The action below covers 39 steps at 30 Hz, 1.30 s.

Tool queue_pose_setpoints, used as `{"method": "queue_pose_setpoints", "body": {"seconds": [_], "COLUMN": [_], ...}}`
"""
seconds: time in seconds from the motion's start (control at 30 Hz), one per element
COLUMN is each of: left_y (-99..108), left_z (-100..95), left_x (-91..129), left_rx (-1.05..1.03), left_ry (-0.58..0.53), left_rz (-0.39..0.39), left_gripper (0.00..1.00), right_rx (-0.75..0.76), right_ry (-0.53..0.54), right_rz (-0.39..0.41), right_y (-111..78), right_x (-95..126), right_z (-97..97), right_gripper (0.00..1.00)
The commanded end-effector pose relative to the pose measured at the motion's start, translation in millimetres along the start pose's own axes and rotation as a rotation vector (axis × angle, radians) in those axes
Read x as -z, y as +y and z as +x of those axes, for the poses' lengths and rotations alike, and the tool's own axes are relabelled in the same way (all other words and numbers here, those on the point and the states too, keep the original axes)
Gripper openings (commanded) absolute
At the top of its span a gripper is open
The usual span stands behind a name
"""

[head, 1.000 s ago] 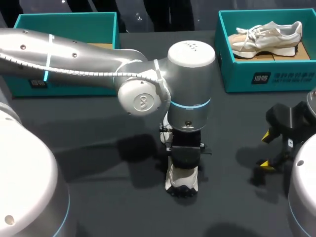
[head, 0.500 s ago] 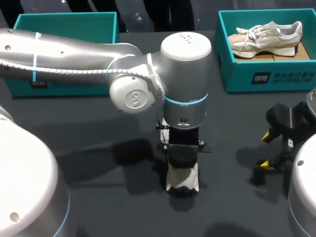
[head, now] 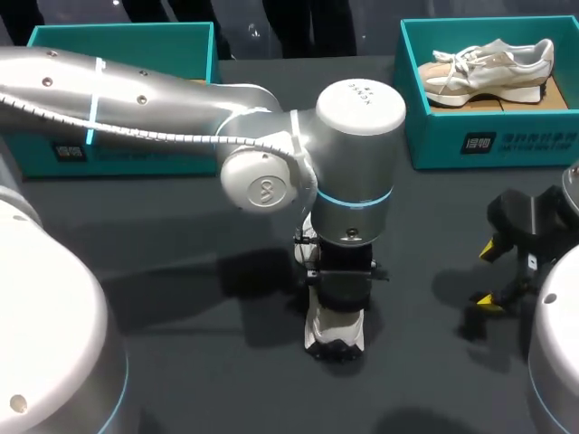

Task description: Take the shoe out of the shoebox, open the shoe tongue, remove and reinsert the insole, then place the shoe into the shoebox

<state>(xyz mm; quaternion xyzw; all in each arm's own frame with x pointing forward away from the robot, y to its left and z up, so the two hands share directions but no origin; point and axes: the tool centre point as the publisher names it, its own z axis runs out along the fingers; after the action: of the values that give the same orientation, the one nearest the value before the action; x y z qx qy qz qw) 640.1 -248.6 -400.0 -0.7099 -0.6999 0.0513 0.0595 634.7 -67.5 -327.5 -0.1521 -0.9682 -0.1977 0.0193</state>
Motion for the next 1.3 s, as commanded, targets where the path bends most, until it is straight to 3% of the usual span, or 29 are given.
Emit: {"method": "queue_pose_setpoints", "body": {"seconds": [0.03, 0.27, 0.43, 0.73, 1.03, 1.3], "left_y": [5.8, -1.3, -16.3, -23.6, -16.2, -13.4], "left_z": [2.1, 4.6, 3.8, -6.1, -3.3, 7.1], "left_x": [6.4, 30.4, 34.0, 6.7, -15.0, 21.3], "left_rx": [0.005, -0.015, -0.065, -0.128, -0.111, -0.115], "left_ry": [-0.037, -0.08, -0.087, 0.041, 0.101, 0.037], "left_rz": [-0.028, -0.037, -0.006, 0.036, 0.032, -0.026], "left_gripper": [0.0, 0.0, 0.0, 0.0, 0.0, 0.0], "right_rx": [0.0, 0.0, 0.0, 0.0, 0.0, 0.0], "right_ry": [-0.003, -0.003, -0.003, -0.003, -0.003, -0.003], "right_rz": [0.001, 0.001, 0.001, 0.001, 0.001, 0.001], "right_y": [-0.5, -0.5, -0.5, -0.5, -0.5, -0.5], "right_x": [0.8, 0.8, 0.8, 0.8, 0.8, 0.8], "right_z": [2.2, 2.2, 2.2, 2.2, 2.2, 2.2], "right_gripper": [1.0, 1.0, 1.0, 1.0, 1.0, 1.0]}}
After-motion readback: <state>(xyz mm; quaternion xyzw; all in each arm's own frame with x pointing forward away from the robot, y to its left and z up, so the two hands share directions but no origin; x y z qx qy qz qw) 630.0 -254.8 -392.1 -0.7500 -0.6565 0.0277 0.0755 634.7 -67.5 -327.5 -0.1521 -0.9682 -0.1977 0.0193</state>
